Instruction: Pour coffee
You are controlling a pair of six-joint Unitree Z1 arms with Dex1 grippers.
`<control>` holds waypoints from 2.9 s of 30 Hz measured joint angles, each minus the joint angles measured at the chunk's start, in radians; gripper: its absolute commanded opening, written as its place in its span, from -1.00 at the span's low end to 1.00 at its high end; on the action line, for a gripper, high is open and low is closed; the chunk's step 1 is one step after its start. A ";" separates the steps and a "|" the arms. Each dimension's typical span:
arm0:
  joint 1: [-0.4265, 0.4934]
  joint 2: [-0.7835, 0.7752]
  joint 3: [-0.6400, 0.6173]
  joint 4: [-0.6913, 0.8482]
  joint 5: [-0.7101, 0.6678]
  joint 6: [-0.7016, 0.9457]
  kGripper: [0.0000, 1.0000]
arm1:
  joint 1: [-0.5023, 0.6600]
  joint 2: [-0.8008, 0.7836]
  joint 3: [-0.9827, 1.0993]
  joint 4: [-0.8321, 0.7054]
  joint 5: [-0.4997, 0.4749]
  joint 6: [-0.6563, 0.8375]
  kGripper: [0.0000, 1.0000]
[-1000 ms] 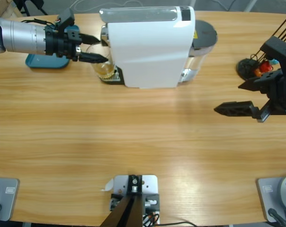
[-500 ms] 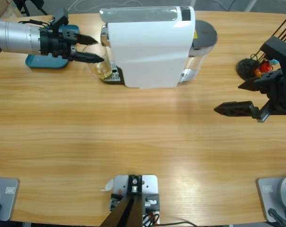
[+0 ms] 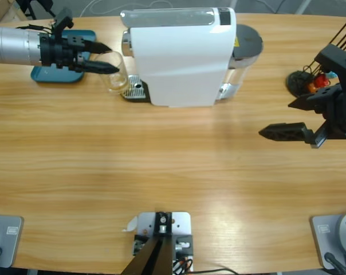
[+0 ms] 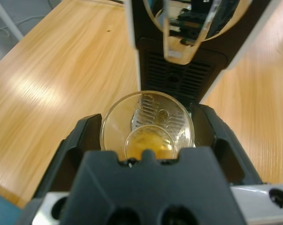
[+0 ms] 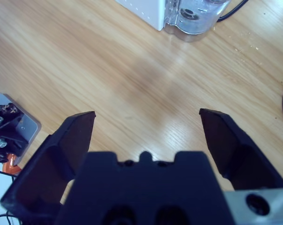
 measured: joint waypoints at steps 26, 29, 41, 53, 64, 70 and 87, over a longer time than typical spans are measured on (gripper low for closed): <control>0.286 0.008 0.010 -0.270 0.405 -0.295 -1.00 | 0.000 0.014 0.000 0.000 0.003 -0.006 0.98; 0.290 0.047 0.003 -0.292 0.445 -0.325 -1.00 | 0.000 0.020 0.000 0.000 0.003 -0.006 0.98; 0.246 0.094 -0.008 -0.311 0.474 -0.335 -1.00 | 0.000 0.024 -0.001 0.000 0.003 -0.008 1.00; 0.246 0.094 0.062 -0.398 0.460 -0.335 1.00 | 0.000 0.024 -0.003 0.001 0.003 -0.009 1.00; 0.248 0.039 0.162 -0.479 0.460 -0.335 1.00 | 0.000 0.024 -0.003 0.004 0.003 -0.010 1.00; 0.250 -0.237 0.277 -0.469 0.498 -0.392 1.00 | 0.000 0.024 -0.003 0.004 0.019 -0.013 1.00; -0.144 -1.131 0.229 0.635 0.485 -0.622 1.00 | -0.001 -0.086 0.004 0.002 0.056 -0.021 1.00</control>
